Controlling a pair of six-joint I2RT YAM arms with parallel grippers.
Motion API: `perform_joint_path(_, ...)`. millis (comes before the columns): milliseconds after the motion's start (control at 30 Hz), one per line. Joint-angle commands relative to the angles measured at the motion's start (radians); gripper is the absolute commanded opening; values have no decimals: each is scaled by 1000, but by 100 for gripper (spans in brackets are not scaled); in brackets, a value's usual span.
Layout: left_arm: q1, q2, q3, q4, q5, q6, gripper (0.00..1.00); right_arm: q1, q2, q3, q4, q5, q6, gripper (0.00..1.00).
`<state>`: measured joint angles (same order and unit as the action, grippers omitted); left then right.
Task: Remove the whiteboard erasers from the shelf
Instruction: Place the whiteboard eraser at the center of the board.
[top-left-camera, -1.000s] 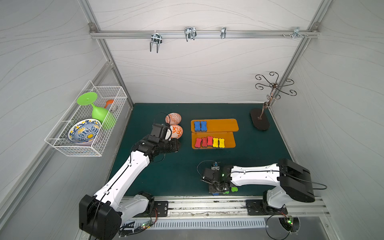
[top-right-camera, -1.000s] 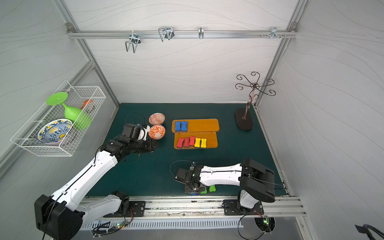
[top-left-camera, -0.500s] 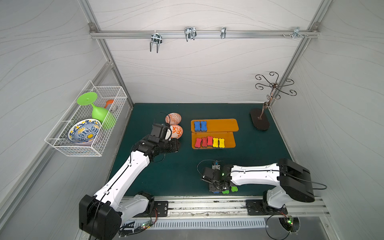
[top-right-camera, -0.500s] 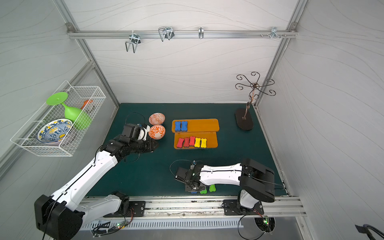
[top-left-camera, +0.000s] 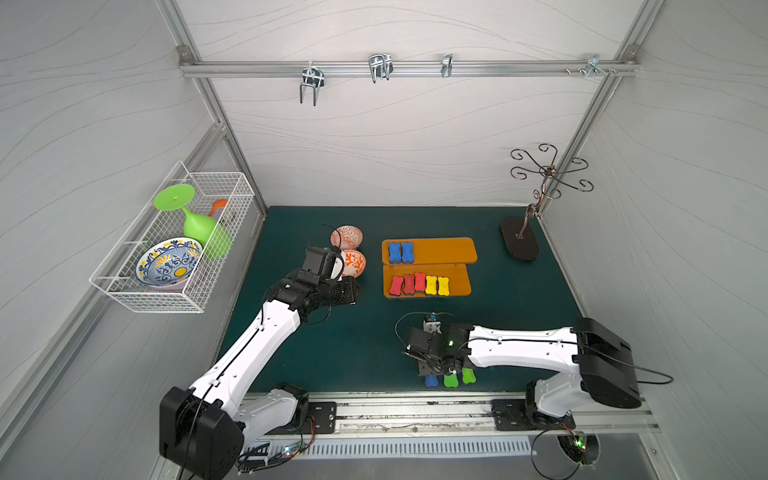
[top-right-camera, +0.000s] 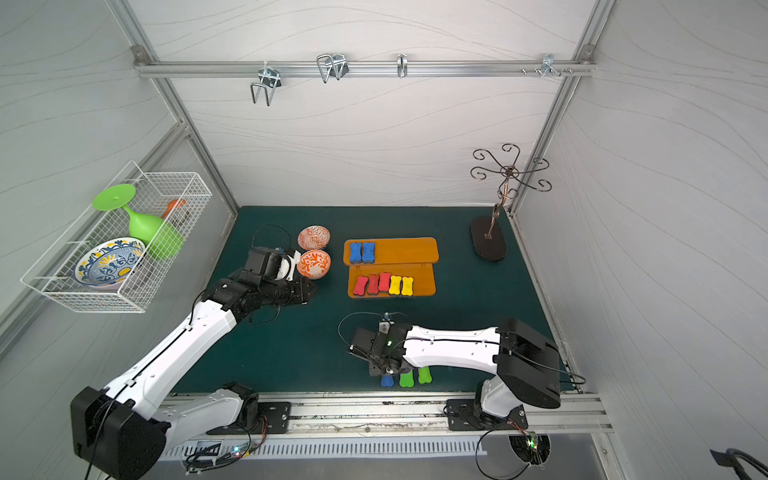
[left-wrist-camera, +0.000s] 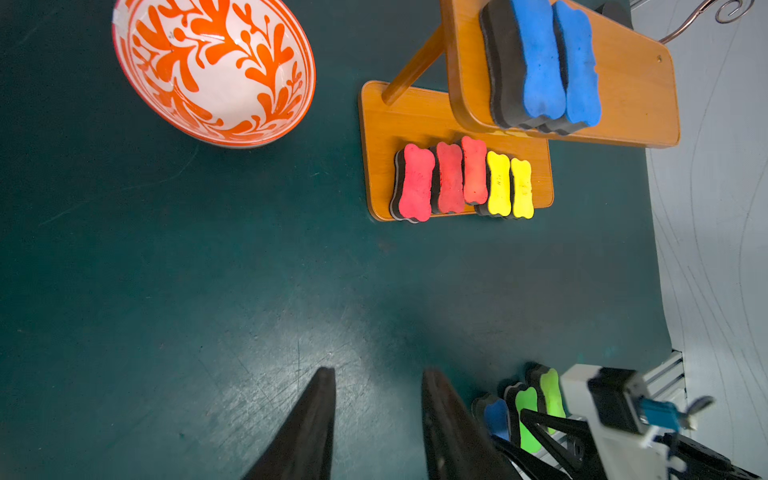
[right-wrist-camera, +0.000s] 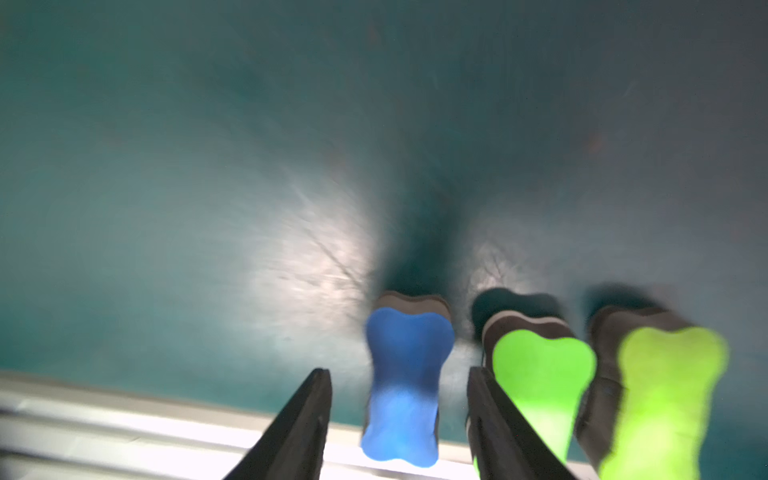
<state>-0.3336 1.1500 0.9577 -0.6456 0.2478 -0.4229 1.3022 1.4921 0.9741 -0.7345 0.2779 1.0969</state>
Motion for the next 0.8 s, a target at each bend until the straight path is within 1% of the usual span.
perform_joint_path(0,4,37,78,49,41,-27,38,-47,-35,83,-80,70,-110,58)
perform_joint_path(67,-2,64,107,47,48,-33,38,-84,-33,130,-74,70,-187,59)
perform_joint_path(167,-2,96,151,29,19,-23,38,-163,-26,190,-41,41,-316,60)
perform_joint_path(267,-2,118,196,9,-24,-3,37,-250,-25,221,22,-26,-424,60)
perform_joint_path(367,-1,147,236,9,-36,6,37,-322,-35,232,85,-83,-509,60)
perform_joint_path(567,1,232,298,56,-24,-10,36,-450,-34,265,141,-186,-610,60)
perform_joint_path(767,15,282,345,59,-22,-8,36,-527,-11,308,144,-265,-655,60)
